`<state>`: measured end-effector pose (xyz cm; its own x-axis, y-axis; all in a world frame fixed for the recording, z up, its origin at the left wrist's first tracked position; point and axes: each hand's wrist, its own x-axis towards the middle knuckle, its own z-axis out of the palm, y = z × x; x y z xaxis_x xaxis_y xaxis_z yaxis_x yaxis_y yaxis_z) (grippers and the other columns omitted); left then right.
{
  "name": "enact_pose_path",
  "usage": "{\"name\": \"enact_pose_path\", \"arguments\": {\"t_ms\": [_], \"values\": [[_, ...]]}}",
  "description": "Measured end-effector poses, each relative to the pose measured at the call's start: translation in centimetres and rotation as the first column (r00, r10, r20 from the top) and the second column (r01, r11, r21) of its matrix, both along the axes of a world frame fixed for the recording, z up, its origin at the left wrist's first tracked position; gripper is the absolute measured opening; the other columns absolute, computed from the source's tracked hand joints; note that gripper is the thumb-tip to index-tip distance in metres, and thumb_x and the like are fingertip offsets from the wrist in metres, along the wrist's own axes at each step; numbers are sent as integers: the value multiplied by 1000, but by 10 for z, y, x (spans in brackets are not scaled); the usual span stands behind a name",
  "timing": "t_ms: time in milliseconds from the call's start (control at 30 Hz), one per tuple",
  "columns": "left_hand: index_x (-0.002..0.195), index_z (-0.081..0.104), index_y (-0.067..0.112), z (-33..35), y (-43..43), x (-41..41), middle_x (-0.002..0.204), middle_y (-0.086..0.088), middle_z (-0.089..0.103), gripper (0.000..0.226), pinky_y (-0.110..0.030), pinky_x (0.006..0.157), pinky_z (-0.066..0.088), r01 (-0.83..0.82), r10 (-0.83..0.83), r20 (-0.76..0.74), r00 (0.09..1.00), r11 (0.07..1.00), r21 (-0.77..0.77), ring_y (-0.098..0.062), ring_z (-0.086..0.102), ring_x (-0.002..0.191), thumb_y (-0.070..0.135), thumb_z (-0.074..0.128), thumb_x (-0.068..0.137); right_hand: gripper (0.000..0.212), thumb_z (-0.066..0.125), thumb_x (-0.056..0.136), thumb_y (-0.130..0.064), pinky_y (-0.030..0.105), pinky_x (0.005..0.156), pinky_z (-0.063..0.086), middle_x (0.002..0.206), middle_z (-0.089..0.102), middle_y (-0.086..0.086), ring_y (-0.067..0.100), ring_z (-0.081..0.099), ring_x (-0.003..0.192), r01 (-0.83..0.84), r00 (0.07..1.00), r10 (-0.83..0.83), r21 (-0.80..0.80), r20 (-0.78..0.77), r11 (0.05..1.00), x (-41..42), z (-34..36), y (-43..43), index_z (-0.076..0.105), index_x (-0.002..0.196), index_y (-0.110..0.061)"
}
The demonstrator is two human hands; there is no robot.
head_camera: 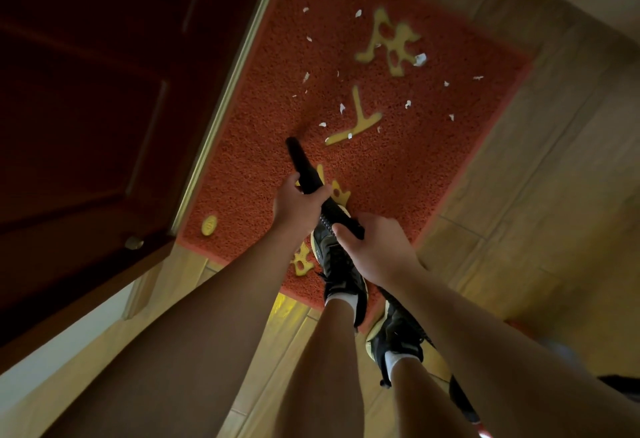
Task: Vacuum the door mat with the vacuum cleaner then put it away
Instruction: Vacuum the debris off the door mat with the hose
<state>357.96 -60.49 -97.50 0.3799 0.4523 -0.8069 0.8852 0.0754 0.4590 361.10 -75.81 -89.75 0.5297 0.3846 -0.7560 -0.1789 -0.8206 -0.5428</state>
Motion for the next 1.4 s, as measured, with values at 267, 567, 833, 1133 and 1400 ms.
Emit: {"name": "enact_pose_path", "arguments": {"t_ms": [267,567,833,1133,1400], "values": [[139,55,20,1,-12,2,112,-2,67,58,-39,78,58,31,-31,1,1000,999,-12,-17,67,93,37,76,87,37,57,98,-41,29,45,35,61,57,6,20,48,47,18,1000,-17,-35,7,999,0,2,-10,51,73,-14],[140,55,18,1,-29,5,115,-6,67,62,-39,80,55,65,-66,-16,998,997,-50,-24,67,100,39,77,86,37,56,98,-44,29,44,32,61,56,2,18,50,49,55,999,-54,-73,5,996,-3,7,-28,54,76,-14],[142,53,19,-1,-40,15,119,-6,67,66,-36,78,54,99,-101,-36,994,993,-63,-24,67,100,43,76,85,37,55,97,-44,28,44,36,61,58,3,20,52,48,91,996,-91,-88,11,992,1,5,-40,52,74,-16],[140,55,19,2,-45,23,116,-3,68,72,-48,90,58,106,-110,-42,993,991,-84,-23,68,100,48,75,78,38,55,97,-45,37,46,45,63,62,8,27,60,53,119,993,-119,-86,6,989,5,4,-43,56,77,-13],[140,53,22,5,-34,34,120,-2,66,64,-41,87,56,142,-143,-22,989,988,-64,-21,66,103,45,74,84,38,55,97,-45,33,45,40,61,59,5,23,55,50,114,993,-113,-91,23,989,14,3,-34,56,76,-13]]}}
